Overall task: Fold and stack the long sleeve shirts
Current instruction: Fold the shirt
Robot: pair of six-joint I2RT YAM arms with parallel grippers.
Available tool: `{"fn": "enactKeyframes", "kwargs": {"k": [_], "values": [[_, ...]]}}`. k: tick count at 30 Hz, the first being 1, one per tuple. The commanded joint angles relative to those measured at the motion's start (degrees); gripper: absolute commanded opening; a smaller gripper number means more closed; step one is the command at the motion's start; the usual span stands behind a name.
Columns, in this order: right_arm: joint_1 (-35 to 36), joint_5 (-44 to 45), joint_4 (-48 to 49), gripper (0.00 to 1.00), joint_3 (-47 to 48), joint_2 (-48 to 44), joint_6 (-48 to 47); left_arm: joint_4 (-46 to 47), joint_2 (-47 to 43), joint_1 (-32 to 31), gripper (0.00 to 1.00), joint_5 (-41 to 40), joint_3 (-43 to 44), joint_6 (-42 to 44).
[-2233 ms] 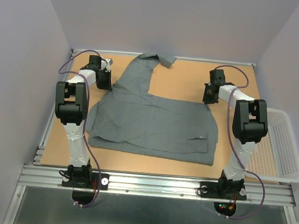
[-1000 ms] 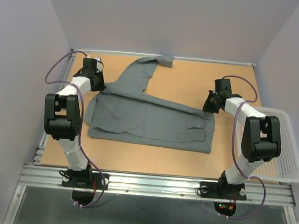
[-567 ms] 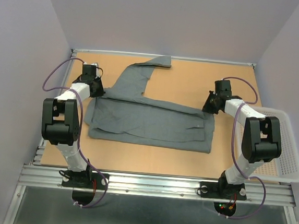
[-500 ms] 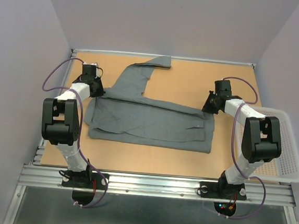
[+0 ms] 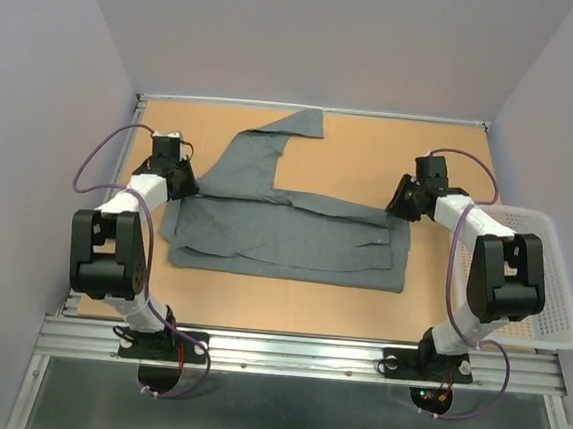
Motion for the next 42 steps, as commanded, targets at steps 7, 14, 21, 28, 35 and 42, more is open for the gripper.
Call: {"fn": "enactKeyframes", "kwargs": {"k": [7, 14, 21, 28, 35, 42], "values": [[2.0, -2.9, -0.2, 0.44, 4.8, -2.9, -4.4, -1.2, -17.4, 0.0, 0.44, 0.7, -3.9, -2.7], [6.2, -1.8, -0.2, 0.44, 7.1, 1.8, -4.1, 1.8, -13.5, -0.2, 0.46, 2.0, 0.0, -5.2], [10.8, -1.0, -0.1, 0.43, -0.9, 0.9, -2.7, 3.2, -8.0, -3.7, 0.46, 0.6, 5.9, -2.9], [11.3, -0.4, -0.2, 0.60, -1.9, -6.0, -5.3, 5.3, 5.8, -11.8, 0.52, -6.0, 18.8, 10.0], [12.2, -2.8, -0.2, 0.82, -1.0, -11.3, -7.4, 1.5, 25.3, -12.1, 0.77, -3.1, 39.8, 13.1], [13.0, -5.2, -0.1, 0.84, -2.9, -13.8, -7.8, 0.9, 37.4, -11.9, 0.75, -1.1, 53.3, 16.7]]}}
